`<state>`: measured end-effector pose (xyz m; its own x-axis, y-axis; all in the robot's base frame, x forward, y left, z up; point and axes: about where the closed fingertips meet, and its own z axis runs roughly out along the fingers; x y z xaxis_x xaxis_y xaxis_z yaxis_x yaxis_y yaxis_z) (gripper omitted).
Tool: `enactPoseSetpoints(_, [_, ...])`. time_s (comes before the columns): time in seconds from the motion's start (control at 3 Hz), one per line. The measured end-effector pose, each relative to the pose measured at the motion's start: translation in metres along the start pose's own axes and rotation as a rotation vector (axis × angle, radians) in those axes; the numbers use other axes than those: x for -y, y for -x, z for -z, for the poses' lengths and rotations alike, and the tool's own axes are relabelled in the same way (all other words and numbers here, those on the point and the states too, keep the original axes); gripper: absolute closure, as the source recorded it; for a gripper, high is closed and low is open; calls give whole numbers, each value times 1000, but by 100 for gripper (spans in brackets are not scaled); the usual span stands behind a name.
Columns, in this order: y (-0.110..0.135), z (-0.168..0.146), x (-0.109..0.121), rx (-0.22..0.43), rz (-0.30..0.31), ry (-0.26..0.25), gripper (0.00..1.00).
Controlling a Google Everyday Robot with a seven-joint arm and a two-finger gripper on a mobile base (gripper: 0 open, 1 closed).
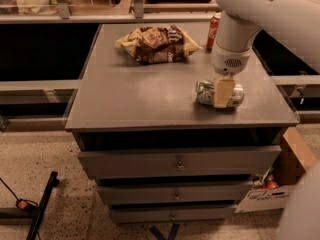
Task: Knock 7up can over
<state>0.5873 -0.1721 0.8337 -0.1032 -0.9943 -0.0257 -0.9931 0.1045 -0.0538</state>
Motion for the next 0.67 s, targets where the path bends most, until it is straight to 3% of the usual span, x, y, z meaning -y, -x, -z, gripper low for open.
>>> enactPoseSetpoints(0.33, [-19,-8,5,-185,-1,31,59])
enactPoseSetpoints(0.67, [-19,-6,5,-185,-1,31,35])
